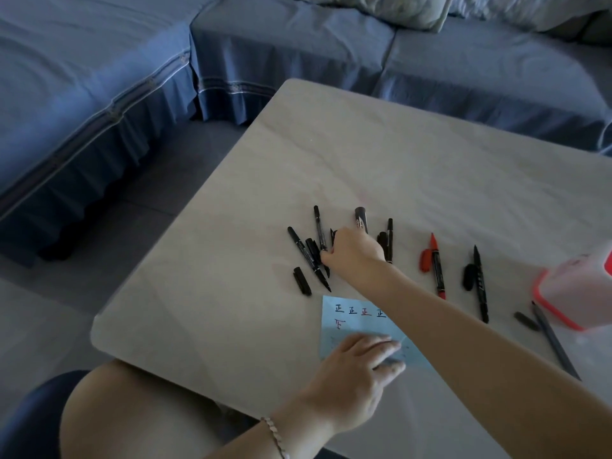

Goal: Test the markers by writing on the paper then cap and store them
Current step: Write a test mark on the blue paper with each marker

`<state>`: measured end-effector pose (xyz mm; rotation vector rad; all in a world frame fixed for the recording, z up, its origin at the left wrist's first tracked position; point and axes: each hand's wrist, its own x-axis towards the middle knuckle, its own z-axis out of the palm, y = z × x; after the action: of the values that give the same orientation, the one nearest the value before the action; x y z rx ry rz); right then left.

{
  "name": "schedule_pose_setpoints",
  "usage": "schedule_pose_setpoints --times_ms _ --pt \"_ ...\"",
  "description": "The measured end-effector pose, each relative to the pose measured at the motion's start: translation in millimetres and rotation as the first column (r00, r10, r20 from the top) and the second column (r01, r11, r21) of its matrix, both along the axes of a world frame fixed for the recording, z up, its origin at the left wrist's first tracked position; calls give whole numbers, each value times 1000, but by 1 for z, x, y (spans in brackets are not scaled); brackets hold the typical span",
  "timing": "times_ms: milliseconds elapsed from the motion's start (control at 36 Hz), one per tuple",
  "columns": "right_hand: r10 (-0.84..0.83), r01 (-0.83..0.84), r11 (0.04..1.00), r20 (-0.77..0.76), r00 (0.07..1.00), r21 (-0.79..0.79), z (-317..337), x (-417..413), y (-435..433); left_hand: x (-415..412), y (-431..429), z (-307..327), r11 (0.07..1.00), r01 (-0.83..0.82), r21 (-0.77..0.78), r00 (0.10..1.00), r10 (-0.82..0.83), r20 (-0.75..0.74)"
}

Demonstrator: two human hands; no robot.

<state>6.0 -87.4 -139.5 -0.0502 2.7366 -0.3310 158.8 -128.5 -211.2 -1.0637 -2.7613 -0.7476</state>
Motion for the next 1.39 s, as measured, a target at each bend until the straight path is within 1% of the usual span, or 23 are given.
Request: schedule_pose_setpoints --times_ms 111,222,278,333,444,472,556,583,667,750,806,889,944,1056,1222,1306,1389 --pt "-9 9 1000 -22 1000 -3 1 2 -3 1 -1 -2 1000 -8 19 1000 8 -22" --pt "-67 68 997 3 998 -29 -1 4 3 2 -1 -1 1000 -13 25 999 14 -40" --pt "-96 98 990 21 995 -102 -1 4 10 1 -1 -1 1000 -15 25 999 16 -38" --pt "-132 134 961 23 991 -240 3 9 20 0 -1 0 1000 -15 25 999 16 -38" --pt "-231 194 847 -14 973 -495 21 27 49 1 -1 -1 1000 -5 23 1000 6 -28" --pt "-277 216 796 -24 960 -566 24 32 58 0 -1 -1 1000 -6 22 1000 6 -27" --pt "-411 245 599 -30 911 -762 33 49 88 0 -1 0 1000 0 1 1000 0 -23" --pt "-443 247 550 -28 896 -798 33 54 99 0 0 1 1000 2 -8 1000 -2 -21" --pt "-526 262 444 -13 850 -857 29 72 127 1 0 3 1000 5 -31 1000 -6 -26" --pt "-575 301 355 47 817 -885 18 88 144 2 2 4 999 12 -40 999 -14 -51" --pt "-590 332 319 88 803 -888 10 96 148 3 3 4 999 9 -46 997 -13 -79" --pt "-588 356 306 118 800 -883 -1 102 141 3 3 4 999 2 -45 995 -6 -104" --pt "-616 357 300 106 780 -885 -10 104 134 3 3 3 999 6 -44 995 -10 -101" --pt "-666 353 340 42 745 -872 -27 103 122 2 3 3 998 13 -64 997 -18 -70" --pt "-759 376 363 -36 650 -853 -45 105 116 2 2 4 996 27 -90 1000 -28 -9" --pt "-774 394 388 -63 630 -833 -51 104 116 2 2 7 990 28 -136 1000 -27 7" --pt "-781 399 412 -93 617 -819 -52 104 114 2 1 8 991 32 -131 999 -29 21"
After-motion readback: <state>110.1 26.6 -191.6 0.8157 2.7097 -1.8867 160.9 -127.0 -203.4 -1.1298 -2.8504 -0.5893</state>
